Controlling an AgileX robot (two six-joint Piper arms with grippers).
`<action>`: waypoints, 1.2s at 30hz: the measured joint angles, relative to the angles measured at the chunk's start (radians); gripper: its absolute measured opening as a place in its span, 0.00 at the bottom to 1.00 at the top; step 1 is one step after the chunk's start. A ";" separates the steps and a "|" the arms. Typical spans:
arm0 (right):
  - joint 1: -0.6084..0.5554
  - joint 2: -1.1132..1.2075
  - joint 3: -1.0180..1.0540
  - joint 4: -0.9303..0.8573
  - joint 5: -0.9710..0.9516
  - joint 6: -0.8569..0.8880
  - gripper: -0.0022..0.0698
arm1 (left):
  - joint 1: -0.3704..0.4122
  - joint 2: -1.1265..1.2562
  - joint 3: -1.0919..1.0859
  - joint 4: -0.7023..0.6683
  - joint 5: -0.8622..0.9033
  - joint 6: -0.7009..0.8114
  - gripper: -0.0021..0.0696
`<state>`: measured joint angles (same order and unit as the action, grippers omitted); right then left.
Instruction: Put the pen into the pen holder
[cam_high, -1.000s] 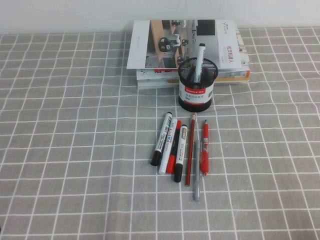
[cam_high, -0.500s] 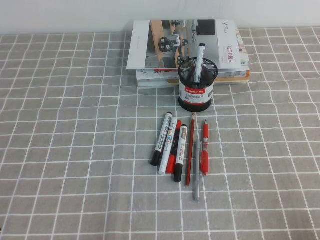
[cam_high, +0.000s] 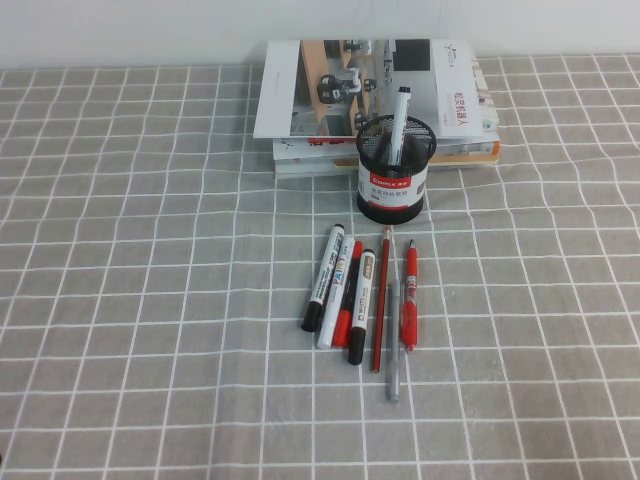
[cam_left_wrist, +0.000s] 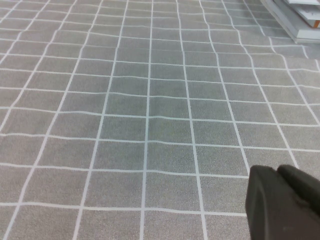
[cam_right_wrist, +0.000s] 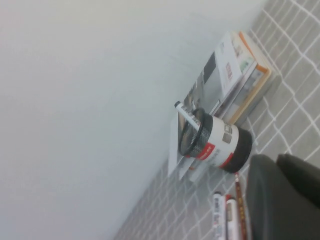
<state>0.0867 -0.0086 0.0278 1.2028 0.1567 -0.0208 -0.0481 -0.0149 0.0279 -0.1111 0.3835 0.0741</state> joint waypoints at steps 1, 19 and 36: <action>0.000 0.000 0.000 0.015 -0.007 -0.034 0.01 | 0.000 0.000 0.000 0.000 0.000 0.000 0.02; 0.000 0.000 -0.008 0.044 0.103 -0.325 0.01 | 0.000 0.000 0.000 0.000 0.000 0.000 0.02; 0.000 0.074 -0.069 0.044 0.109 -0.588 0.01 | 0.000 0.000 0.000 0.000 0.000 0.000 0.02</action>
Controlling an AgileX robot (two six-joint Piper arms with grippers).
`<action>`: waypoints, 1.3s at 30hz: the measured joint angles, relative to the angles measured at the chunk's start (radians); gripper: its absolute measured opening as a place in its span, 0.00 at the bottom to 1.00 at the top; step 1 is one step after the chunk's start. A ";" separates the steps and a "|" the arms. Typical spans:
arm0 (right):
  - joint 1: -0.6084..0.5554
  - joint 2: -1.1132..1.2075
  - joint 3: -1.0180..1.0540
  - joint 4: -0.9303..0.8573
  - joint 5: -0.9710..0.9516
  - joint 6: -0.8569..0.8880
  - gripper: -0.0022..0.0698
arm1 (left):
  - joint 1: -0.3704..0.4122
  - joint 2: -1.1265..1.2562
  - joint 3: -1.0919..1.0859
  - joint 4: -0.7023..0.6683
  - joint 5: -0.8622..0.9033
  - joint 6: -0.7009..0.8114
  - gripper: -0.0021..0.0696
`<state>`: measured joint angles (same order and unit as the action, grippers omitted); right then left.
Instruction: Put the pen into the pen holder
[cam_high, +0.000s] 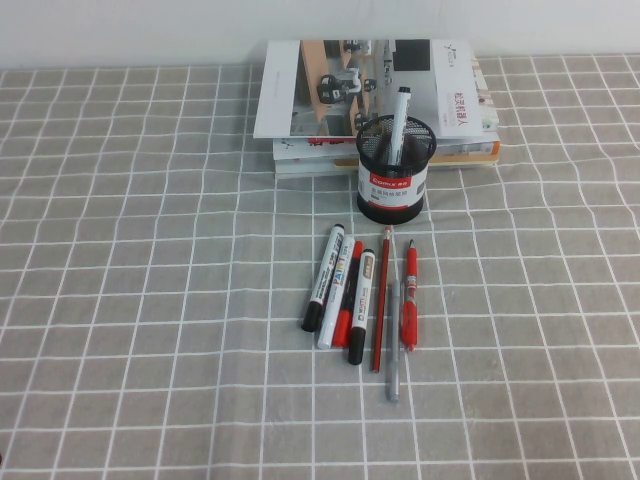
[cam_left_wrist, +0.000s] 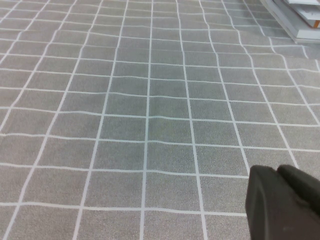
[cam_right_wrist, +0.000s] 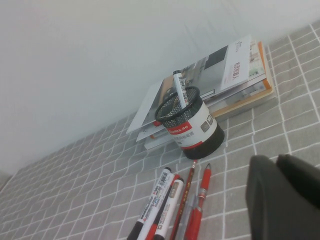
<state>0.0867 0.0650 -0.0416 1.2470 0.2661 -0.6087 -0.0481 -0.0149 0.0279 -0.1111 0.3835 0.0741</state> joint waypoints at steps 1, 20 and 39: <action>0.000 0.000 0.000 0.000 0.000 -0.005 0.01 | 0.000 0.000 0.000 0.000 0.000 0.000 0.02; 0.000 0.000 0.028 0.000 0.023 -0.039 0.01 | 0.000 0.000 0.000 0.000 0.000 0.000 0.02; 0.000 0.002 0.055 0.167 0.045 -0.094 0.01 | 0.000 0.000 0.000 0.000 0.000 0.000 0.02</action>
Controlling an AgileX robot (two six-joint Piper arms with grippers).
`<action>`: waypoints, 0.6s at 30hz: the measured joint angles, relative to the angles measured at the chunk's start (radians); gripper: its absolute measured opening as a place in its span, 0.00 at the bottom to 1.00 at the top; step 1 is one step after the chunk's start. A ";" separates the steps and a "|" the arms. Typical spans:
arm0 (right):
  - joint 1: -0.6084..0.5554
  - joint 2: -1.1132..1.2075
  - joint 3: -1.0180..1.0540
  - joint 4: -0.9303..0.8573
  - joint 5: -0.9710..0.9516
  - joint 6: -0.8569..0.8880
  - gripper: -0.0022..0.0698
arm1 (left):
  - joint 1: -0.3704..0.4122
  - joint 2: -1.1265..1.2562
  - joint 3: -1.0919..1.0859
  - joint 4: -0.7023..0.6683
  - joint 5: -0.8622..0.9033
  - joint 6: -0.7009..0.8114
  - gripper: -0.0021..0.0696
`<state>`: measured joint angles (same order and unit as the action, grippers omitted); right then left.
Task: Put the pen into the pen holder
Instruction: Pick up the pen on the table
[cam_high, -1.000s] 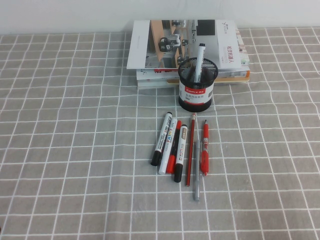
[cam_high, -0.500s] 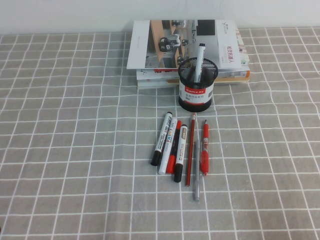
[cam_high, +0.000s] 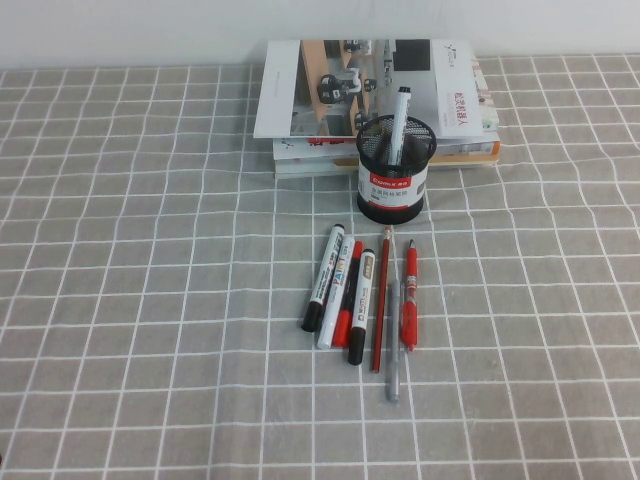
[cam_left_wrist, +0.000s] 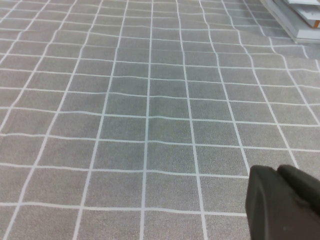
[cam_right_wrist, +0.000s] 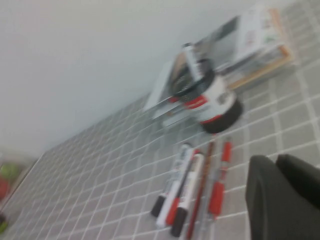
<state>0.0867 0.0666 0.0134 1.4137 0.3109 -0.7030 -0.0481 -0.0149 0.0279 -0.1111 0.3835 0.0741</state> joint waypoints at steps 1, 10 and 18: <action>0.000 0.008 -0.021 -0.014 0.030 -0.015 0.01 | 0.000 0.000 0.000 0.000 0.000 0.000 0.02; 0.000 0.339 -0.419 -0.540 0.252 0.278 0.01 | 0.000 0.000 0.000 0.000 0.000 0.000 0.02; 0.000 0.834 -0.863 -0.893 0.721 0.506 0.01 | 0.000 0.000 0.000 0.000 0.000 0.000 0.02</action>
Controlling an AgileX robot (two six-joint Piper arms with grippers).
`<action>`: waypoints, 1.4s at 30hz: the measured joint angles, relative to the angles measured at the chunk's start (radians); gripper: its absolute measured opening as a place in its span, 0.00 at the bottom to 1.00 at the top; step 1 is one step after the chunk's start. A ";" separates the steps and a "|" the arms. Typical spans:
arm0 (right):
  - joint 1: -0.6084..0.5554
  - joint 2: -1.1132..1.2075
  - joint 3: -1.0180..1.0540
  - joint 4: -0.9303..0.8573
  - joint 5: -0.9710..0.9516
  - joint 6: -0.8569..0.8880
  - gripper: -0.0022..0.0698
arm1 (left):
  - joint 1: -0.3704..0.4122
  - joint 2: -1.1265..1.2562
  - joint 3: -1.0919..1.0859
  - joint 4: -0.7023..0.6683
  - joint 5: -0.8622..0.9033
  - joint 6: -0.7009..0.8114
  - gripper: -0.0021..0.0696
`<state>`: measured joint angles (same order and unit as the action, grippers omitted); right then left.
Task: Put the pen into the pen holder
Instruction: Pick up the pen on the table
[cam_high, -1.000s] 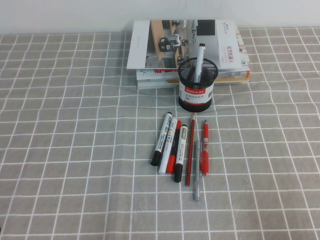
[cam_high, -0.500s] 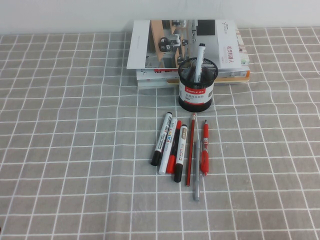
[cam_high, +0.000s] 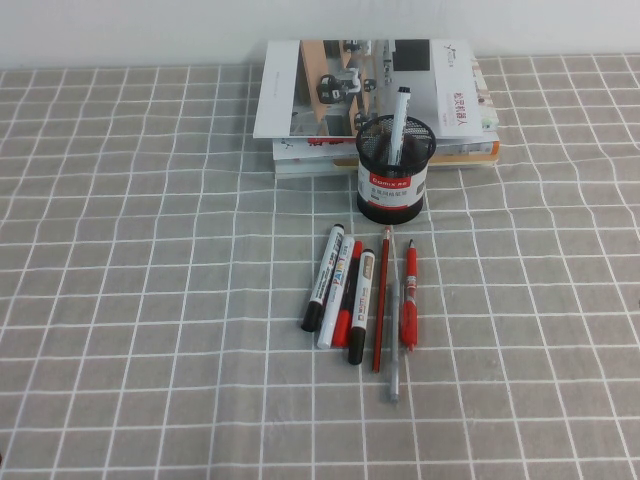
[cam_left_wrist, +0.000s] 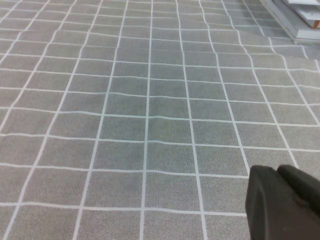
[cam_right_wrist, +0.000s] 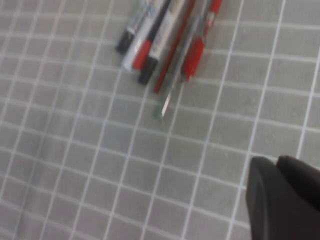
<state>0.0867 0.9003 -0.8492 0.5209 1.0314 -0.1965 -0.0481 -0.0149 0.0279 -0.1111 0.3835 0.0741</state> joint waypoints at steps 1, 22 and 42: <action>0.000 0.058 -0.050 -0.017 0.047 0.006 0.01 | 0.000 0.000 0.000 0.000 0.000 0.000 0.02; 0.494 0.945 -0.760 -0.621 0.199 0.424 0.01 | 0.000 0.000 0.000 0.000 0.000 0.000 0.02; 0.493 1.347 -1.096 -0.605 0.195 0.581 0.39 | 0.000 0.000 0.000 0.000 0.000 0.000 0.02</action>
<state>0.5794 2.2470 -1.9455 -0.0840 1.2268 0.3847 -0.0481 -0.0149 0.0279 -0.1111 0.3835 0.0741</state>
